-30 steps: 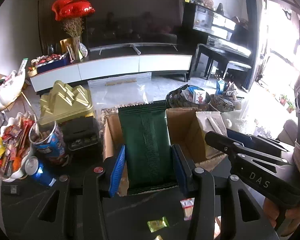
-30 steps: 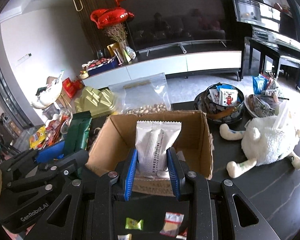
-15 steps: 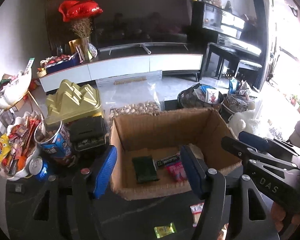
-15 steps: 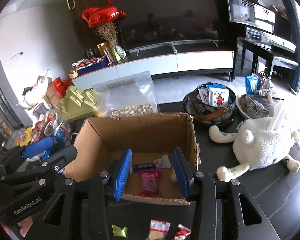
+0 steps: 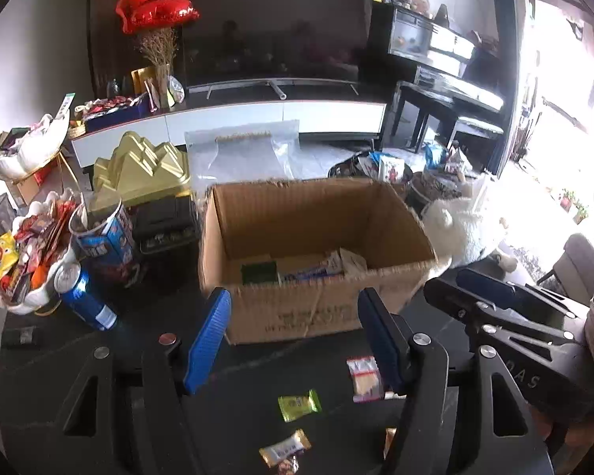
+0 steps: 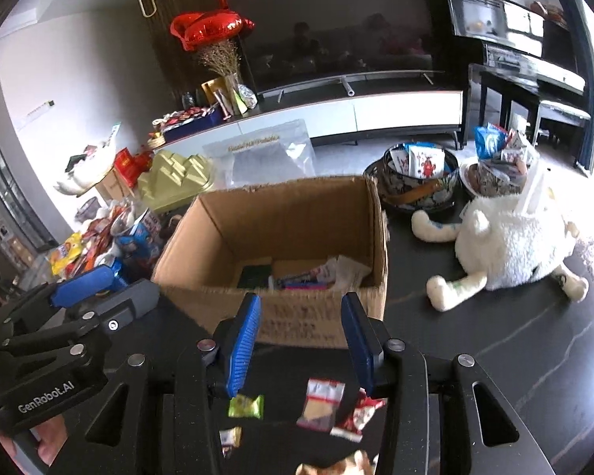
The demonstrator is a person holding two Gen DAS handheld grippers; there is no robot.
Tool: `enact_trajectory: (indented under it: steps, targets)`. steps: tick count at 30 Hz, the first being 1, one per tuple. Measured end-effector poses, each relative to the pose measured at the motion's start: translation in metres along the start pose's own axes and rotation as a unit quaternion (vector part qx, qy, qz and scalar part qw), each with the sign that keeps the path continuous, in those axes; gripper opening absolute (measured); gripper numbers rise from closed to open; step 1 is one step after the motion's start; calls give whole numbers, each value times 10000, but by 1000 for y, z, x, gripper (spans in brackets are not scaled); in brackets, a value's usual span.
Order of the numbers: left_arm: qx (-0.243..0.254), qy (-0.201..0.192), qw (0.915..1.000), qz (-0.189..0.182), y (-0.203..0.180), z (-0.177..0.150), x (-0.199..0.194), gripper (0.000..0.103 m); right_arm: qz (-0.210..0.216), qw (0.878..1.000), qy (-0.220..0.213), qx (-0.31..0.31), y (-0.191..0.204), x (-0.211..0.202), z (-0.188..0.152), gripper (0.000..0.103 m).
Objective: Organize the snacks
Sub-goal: 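Grasp the green candy with the left tool while the right tool grasps the red candy bar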
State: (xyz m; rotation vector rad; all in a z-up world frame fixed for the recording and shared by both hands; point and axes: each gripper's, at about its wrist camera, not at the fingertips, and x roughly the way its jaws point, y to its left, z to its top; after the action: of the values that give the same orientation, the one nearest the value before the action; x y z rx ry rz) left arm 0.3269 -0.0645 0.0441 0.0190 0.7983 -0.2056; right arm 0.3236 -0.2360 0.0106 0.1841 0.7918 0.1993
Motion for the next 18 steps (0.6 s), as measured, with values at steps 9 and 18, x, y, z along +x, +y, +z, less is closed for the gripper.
enact_trajectory:
  steps: [9,18]
  targets:
    - [-122,155,9998,68,-10,-46,-3,66,-106,9995,15,300,-18,-10,-40,44]
    - [-129,207,9993,285,-17,-82,8,66,37,9982,126,580,-32,1,-77,44]
